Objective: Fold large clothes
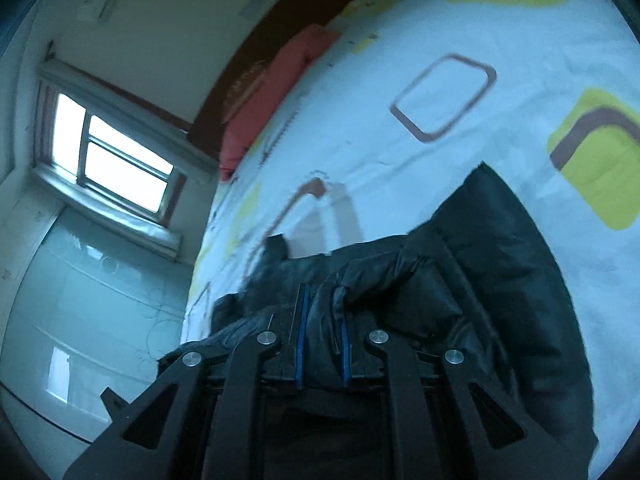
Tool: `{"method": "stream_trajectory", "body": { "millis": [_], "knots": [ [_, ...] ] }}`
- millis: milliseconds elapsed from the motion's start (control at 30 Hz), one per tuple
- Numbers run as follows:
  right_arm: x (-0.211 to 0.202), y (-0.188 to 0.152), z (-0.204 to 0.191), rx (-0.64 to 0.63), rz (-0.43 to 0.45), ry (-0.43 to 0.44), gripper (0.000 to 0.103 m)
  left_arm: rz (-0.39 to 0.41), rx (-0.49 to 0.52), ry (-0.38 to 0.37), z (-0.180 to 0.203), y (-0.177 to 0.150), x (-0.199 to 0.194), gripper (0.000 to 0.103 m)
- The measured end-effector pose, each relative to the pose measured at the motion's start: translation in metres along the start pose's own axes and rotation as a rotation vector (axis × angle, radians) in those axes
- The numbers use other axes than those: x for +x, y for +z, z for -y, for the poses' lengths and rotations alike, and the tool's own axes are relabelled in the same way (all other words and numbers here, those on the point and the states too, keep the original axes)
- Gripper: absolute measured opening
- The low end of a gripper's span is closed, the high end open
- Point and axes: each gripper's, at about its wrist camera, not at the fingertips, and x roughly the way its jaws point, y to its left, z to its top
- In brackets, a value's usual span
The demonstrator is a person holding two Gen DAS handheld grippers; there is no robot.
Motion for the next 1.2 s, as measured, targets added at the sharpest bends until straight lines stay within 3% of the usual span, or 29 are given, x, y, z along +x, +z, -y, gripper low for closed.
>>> {"method": "stream_trajectory", "body": {
  "millis": [167, 267, 300, 333, 367, 400, 433, 500, 600, 700, 800, 900, 967, 1200],
  "knots": [
    [0.000, -0.002, -0.002, -0.025, 0.005, 0.028, 0.020, 0.001, 0.033, 0.016, 0.001, -0.002, 0.009, 0.010],
    [-0.010, -0.001, -0.005, -0.012, 0.011, 0.091, 0.042, -0.004, 0.044, -0.010, 0.004, 0.000, 0.002, 0.015],
    [-0.015, -0.001, -0.008, -0.013, 0.023, 0.112, 0.059, -0.006, 0.046, -0.026, 0.004, 0.002, -0.002, 0.018],
    [-0.021, -0.002, -0.013, -0.020, 0.037, 0.115, 0.069, -0.008, 0.044, -0.045, 0.005, 0.003, -0.007, 0.024],
    [-0.025, -0.003, -0.016, -0.029, 0.041, 0.114, 0.070, -0.010, 0.038, -0.061, 0.004, 0.004, -0.010, 0.028],
    [-0.028, -0.005, -0.020, -0.040, 0.037, 0.117, 0.070, -0.016, 0.018, -0.097, 0.003, 0.006, -0.016, 0.044],
    [-0.032, -0.008, -0.025, -0.054, 0.032, 0.121, 0.070, -0.019, -0.013, -0.145, 0.000, 0.008, -0.022, 0.074],
    [-0.039, -0.014, -0.033, -0.087, 0.032, 0.117, 0.070, 0.038, -0.069, -0.171, -0.005, 0.009, -0.040, 0.091],
    [-0.044, -0.024, -0.045, -0.139, 0.038, 0.087, 0.070, 0.073, -0.097, -0.198, -0.009, 0.012, -0.059, 0.091],
    [-0.035, -0.032, -0.064, -0.217, 0.023, 0.025, 0.070, 0.075, -0.027, -0.131, 0.000, 0.009, -0.061, 0.091],
    [-0.010, -0.035, -0.086, -0.310, -0.012, -0.070, 0.069, 0.054, 0.097, -0.060, 0.018, 0.005, -0.048, 0.091],
    [0.017, -0.036, -0.106, -0.397, -0.038, -0.171, 0.057, 0.026, 0.193, -0.017, 0.038, 0.006, -0.030, 0.089],
    [0.037, -0.033, -0.117, -0.432, -0.054, -0.212, 0.056, 0.019, 0.256, 0.029, 0.052, 0.008, -0.016, 0.088],
    [0.102, -0.040, -0.139, -0.598, -0.102, -0.343, 0.056, -0.010, 0.325, 0.121, 0.075, 0.015, 0.031, 0.086]
  ]
}}
